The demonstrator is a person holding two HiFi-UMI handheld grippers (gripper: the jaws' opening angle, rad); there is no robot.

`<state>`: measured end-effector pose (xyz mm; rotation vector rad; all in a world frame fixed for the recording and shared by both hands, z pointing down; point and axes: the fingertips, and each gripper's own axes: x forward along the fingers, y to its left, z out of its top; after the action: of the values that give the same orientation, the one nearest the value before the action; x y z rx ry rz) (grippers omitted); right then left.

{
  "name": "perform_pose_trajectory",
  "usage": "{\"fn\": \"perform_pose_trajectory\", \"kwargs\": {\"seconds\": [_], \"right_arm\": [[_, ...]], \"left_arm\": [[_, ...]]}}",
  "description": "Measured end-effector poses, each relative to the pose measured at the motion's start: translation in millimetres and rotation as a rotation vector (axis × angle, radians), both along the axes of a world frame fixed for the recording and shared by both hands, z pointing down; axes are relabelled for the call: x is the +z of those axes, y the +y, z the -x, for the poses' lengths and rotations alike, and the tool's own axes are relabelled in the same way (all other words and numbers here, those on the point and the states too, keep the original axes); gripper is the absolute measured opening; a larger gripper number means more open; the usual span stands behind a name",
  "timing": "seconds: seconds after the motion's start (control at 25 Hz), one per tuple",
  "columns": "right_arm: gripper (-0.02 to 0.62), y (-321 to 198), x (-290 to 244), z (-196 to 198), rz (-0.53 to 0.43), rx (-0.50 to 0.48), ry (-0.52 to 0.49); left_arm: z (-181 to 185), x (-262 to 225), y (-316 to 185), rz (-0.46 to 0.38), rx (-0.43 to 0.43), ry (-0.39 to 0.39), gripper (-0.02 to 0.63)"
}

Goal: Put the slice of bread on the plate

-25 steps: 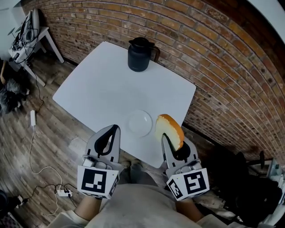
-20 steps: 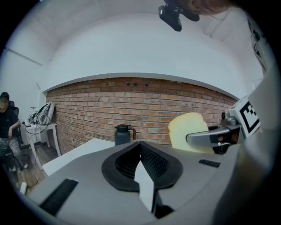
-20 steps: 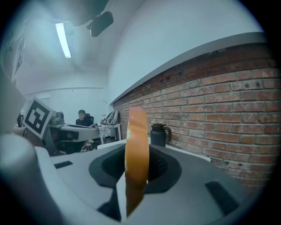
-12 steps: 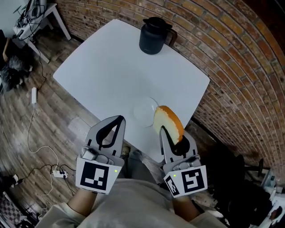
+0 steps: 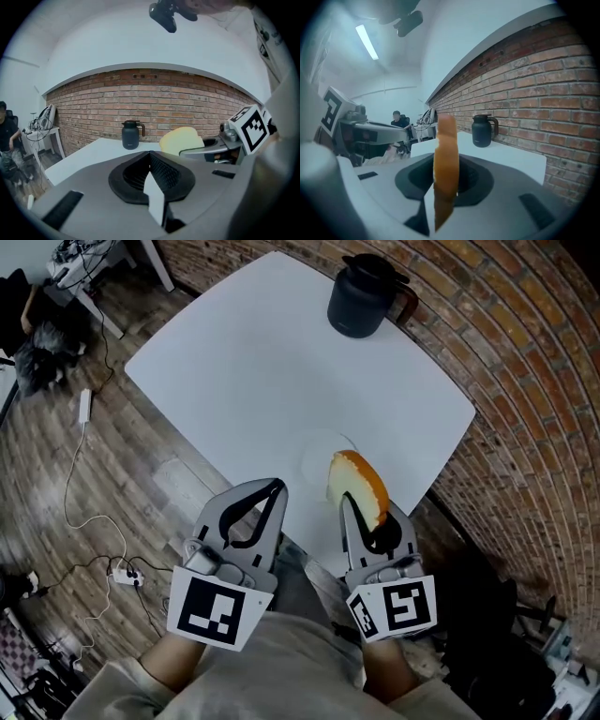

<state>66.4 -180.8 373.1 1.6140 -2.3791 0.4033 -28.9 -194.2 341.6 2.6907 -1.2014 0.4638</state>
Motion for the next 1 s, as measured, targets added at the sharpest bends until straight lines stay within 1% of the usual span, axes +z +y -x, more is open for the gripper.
{"fn": "perform_pose_trajectory", "kwargs": {"seconds": [0.24, 0.72, 0.8, 1.0], "right_arm": [[0.095, -9, 23, 6, 0.038, -0.048, 0.005], [0.095, -23, 67, 12, 0.149, -0.112, -0.049], [0.095, -25, 74, 14, 0.171, -0.124, -0.063], [0.095, -31, 91, 21, 0.248, -0.167, -0.137]], "left_arm": [[-3, 13, -6, 0.012, -0.002, -0.042, 0.011], [-10, 41, -16, 0.079, -0.026, -0.055, 0.011], [-11, 45, -17, 0.087, -0.027, -0.057, 0.011], [-12, 50, -21, 0.103, -0.032, -0.056, 0.011]]}}
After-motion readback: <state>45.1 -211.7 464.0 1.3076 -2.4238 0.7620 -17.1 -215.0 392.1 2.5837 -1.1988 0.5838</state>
